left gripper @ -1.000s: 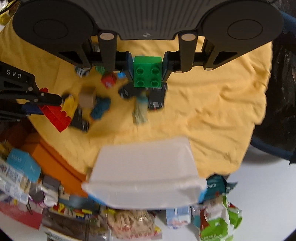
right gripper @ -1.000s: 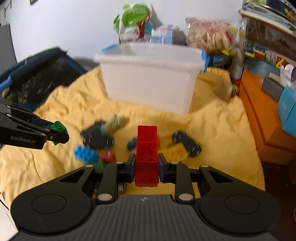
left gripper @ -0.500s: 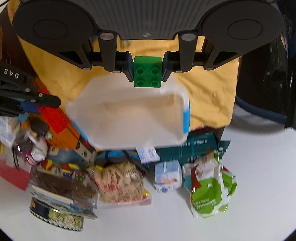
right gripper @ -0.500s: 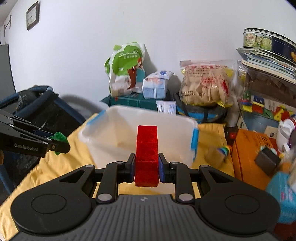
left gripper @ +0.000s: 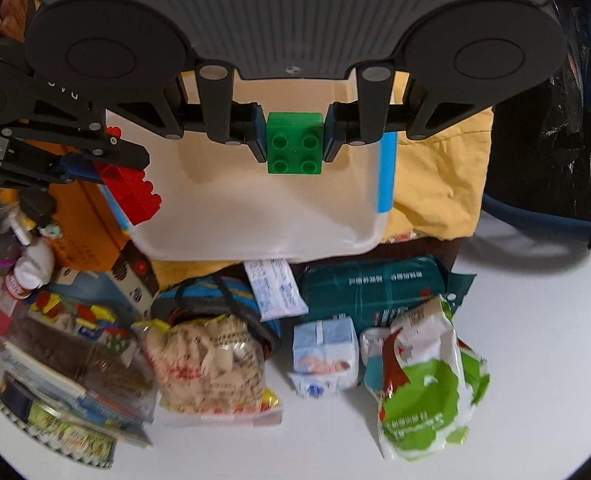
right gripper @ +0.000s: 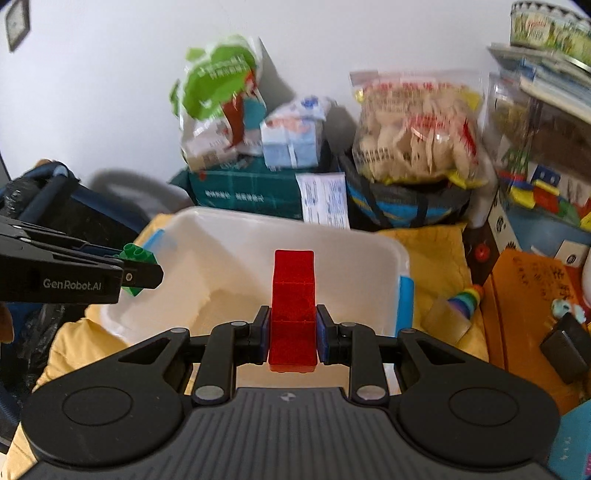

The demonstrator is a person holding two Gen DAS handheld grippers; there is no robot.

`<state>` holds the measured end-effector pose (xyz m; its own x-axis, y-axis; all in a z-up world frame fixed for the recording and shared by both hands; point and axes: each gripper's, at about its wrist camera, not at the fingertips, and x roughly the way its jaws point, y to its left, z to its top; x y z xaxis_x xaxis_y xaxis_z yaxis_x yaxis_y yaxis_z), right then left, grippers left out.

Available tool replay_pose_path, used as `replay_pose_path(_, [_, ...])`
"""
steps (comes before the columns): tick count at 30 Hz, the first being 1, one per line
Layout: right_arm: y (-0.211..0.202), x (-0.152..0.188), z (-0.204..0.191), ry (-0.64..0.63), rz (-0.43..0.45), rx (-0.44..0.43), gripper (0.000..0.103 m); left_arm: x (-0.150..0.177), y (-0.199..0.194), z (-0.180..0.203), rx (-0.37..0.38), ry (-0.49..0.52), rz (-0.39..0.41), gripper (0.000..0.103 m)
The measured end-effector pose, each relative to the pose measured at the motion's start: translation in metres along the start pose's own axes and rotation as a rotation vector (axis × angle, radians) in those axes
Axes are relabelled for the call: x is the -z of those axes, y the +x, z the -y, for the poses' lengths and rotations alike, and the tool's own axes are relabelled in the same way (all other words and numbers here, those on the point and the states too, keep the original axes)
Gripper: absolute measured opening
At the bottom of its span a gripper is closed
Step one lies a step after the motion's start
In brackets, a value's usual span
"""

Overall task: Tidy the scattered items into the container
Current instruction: 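Carry both bricks over the white box and open both grippers to drop them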

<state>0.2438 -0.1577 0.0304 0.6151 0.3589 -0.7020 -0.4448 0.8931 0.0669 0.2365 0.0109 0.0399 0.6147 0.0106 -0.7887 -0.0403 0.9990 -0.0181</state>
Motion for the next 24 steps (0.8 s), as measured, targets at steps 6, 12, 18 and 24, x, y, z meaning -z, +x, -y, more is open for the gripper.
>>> replay_pose_path(6, [0.022, 0.002, 0.001, -0.003, -0.053, 0.016, 0.027, -0.001, 0.024, 0.001, -0.003, 0.006, -0.045, 0.034])
replay_pose_path(12, [0.039, 0.004, 0.005, 0.015, -0.106, 0.01, 0.027, -0.001, 0.044, -0.002, -0.008, 0.007, -0.092, 0.034])
replay_pose_path(18, [0.048, 0.007, 0.002, -0.004, -0.126, 0.019, 0.066, 0.003, 0.055, -0.004, -0.042, 0.01, -0.122, 0.045])
replay_pose_path(24, [0.042, 0.01, 0.002, -0.006, -0.09, 0.017, 0.07, 0.01, 0.051, -0.002, -0.047, 0.044, -0.091, 0.061])
